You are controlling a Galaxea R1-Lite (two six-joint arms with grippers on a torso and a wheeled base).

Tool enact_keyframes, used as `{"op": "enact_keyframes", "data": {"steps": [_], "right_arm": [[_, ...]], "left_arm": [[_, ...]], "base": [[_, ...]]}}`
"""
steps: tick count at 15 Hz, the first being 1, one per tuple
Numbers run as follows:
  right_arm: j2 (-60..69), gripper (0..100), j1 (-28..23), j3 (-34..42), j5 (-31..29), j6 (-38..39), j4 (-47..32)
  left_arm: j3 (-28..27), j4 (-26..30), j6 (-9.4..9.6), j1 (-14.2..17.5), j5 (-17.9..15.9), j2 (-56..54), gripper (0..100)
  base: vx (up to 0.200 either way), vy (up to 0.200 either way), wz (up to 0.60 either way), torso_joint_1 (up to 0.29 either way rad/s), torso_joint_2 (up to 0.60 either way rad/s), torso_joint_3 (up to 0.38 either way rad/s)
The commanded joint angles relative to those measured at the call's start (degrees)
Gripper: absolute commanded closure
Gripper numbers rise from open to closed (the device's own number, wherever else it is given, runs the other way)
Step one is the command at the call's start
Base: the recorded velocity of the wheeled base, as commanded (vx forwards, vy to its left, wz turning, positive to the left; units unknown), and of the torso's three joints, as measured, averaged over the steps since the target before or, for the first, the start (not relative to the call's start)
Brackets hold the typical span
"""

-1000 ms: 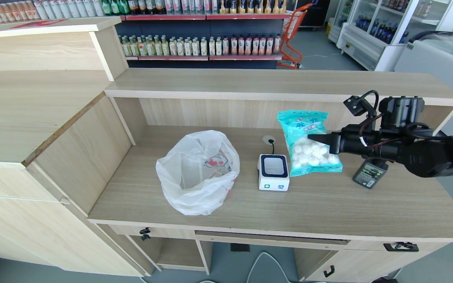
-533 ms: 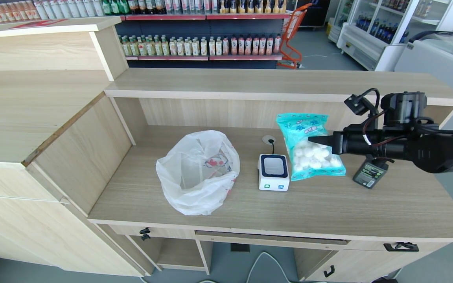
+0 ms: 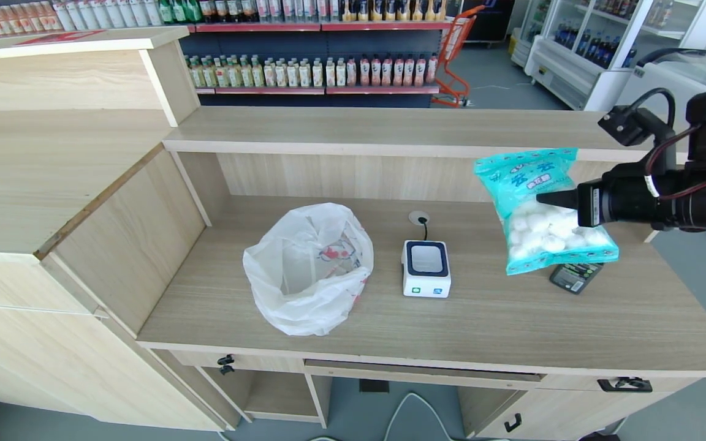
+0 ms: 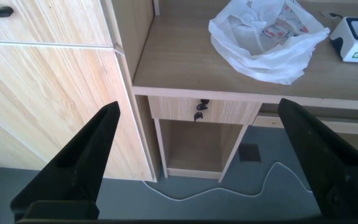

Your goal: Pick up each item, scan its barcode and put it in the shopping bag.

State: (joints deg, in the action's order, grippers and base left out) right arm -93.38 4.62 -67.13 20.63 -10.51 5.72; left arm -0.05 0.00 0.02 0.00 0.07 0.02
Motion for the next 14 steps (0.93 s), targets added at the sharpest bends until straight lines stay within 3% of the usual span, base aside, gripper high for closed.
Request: {"op": "enact_keyframes", "data": {"steps": [1,10,14], "right_arm": [[4.87,100,-0.93,0.42,-0.32,-3.11,0.17],[2.41,100,-1.19,0.42,-0.32,-8.56,5.09],[1.36,100,1.18,0.51,-0.32,-8.56,8.78]], "left_arm": [[0.05,0.00,-0.02,0.00,0.01,-0.02,0],[0.05,0.00,-0.02,0.00,0.01,-0.02,0],[-0.04,0.00,-0.02,0.00,0.01,-0.02,0]], "base": [[0.000,0.000,0.00,0.000,0.00,0.000],[0.000,0.000,0.00,0.000,0.00,0.000],[0.000,0.000,0.60,-0.089,0.21,0.131]]}}
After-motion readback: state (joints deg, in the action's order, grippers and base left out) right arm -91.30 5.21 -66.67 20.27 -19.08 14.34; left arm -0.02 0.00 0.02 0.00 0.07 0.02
